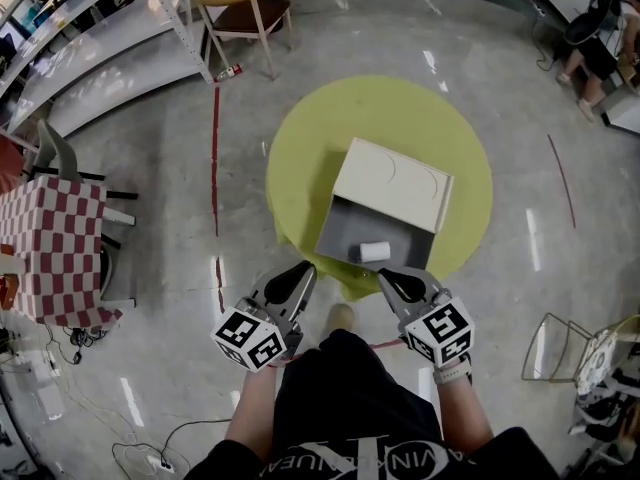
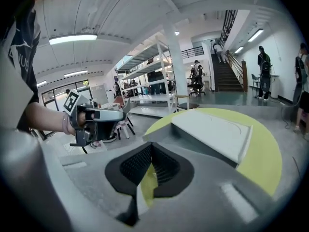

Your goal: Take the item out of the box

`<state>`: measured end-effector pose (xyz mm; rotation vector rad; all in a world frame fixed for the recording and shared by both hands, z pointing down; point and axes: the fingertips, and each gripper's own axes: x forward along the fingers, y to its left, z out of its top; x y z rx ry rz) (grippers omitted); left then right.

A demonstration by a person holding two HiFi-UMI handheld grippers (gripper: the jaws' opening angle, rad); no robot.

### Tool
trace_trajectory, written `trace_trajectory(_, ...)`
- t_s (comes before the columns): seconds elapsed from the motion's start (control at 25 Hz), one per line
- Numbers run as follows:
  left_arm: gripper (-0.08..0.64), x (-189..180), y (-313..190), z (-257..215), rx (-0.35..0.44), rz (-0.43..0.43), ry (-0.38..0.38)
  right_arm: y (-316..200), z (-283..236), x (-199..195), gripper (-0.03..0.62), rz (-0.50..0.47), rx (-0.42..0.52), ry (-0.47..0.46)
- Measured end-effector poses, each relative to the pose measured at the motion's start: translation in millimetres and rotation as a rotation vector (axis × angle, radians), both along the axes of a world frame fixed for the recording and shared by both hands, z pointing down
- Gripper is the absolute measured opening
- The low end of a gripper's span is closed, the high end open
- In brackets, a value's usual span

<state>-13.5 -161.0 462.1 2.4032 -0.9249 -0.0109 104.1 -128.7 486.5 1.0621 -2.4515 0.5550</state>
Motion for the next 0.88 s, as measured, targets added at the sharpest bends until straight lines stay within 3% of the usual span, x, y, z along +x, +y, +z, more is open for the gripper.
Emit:
trace_trajectory(0.44,0.034,1.8,-4.7,20.9,-0.041,0.016,-0.025,-22.5,21.9,-2.5,0.006,-0.205,-0.004,0.305)
trace_trajectory(0.64,0.034,9.8,-11.5,29.0,-0.061,0.054,-0.025,-30.4,35.5,-8.6,0.017,-0.291,-0.029,0.365)
trace_trajectory(0.88,0.034,3.3,-26.6,32.4,-0.073,0.060,-0.023,-37.0,52.4,-5.6,0.039,-0.458,-0.084,0.522)
